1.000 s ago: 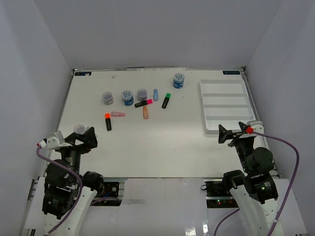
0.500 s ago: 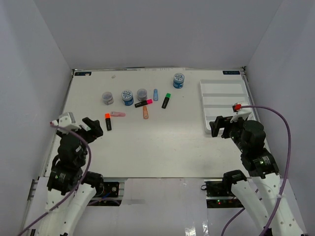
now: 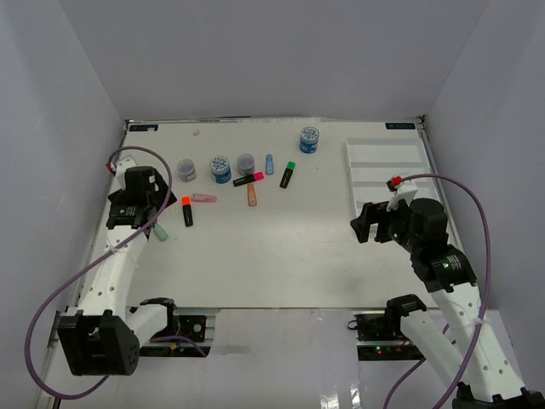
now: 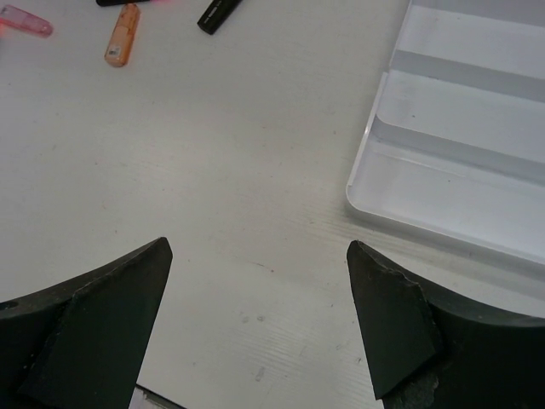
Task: Sort the stationery into containers
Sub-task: Pick up the stationery from the corner of the board.
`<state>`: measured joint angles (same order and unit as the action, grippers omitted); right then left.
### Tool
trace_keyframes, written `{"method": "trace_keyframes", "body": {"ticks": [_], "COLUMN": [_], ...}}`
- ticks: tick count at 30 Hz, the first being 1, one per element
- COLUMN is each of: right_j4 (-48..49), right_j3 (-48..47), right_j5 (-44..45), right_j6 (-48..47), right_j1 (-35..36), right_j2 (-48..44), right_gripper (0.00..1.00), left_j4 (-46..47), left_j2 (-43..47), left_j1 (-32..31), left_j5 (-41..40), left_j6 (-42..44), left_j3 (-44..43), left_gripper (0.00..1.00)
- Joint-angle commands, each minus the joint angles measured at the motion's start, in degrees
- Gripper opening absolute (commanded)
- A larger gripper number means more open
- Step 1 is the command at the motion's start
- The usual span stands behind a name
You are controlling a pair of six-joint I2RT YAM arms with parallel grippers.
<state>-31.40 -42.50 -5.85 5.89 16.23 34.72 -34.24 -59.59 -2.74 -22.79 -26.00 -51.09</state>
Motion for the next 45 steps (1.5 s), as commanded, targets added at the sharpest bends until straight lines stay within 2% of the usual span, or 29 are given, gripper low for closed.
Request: {"method": "trace_keyframes", "body": {"ticks": [1,5,10,18,26,28,36,37,39,43,45], "right_j4": [1.51,2.48,3.18,3.54,3.54,3.54,3.54,3.62,3.71,3.8,3.8], "right_j3": [-0.83,0.05,1.1,3.21,4.09,4.18,4.18,4.18,4.27,4.44,4.44], "right_j5": [-4.08,-5.31,-6.11,-6.81,-7.16,-7.16,-7.07,-6.99,-6.9,-6.63,-6.55], "right_j6": [0.61,0.61,0.79,1.32,1.58,1.58,1.58,1.58,1.58,1.67,1.67], "right_j1": [0.38,0.65,1.26,2.49,3.28,3.37,3.37,3.37,3.37,3.37,3.37], "right_j2": [-1.41,-1.85,-3.78,-6.33,-7.21,-7.21,-6.95,-6.86,-6.86,-6.77,-6.6], "right_gripper": [0.9,0.9,0.9,0.9,0.9,0.9,0.9,0.9,0.9,0.9,0.9], "left_j4": [1.81,4.79,6.2,8.49,10.51,10.86,11.04,11.12,11.21,11.04,10.08], "left_j2": [-1.22,-5.7,-14.75,-23.45,-27.06,-27.85,-29.79,-29.97,-30.06,-30.06,-29.44], "left_j1": [7.48,10.29,15.74,18.3,18.56,18.56,18.56,18.56,18.48,16.9,15.32], "left_j5": [1.1,-2.44,0.11,3.01,3.97,5.29,10.12,10.91,13.81,17.07,17.25], "left_j6": [-1.07,0.42,-2.21,-2.83,-3.44,-3.62,-4.93,-5.11,-5.55,-5.56,-5.29], "left_j3": [-2.43,-1.99,-2.78,-3.14,-1.47,-1.38,-1.82,-1.91,-1.99,-4.09,-5.5], "left_gripper": [0.98,0.98,0.98,0.98,0.98,0.94,0.69,0.62,0.55,0.35,0.34]}}
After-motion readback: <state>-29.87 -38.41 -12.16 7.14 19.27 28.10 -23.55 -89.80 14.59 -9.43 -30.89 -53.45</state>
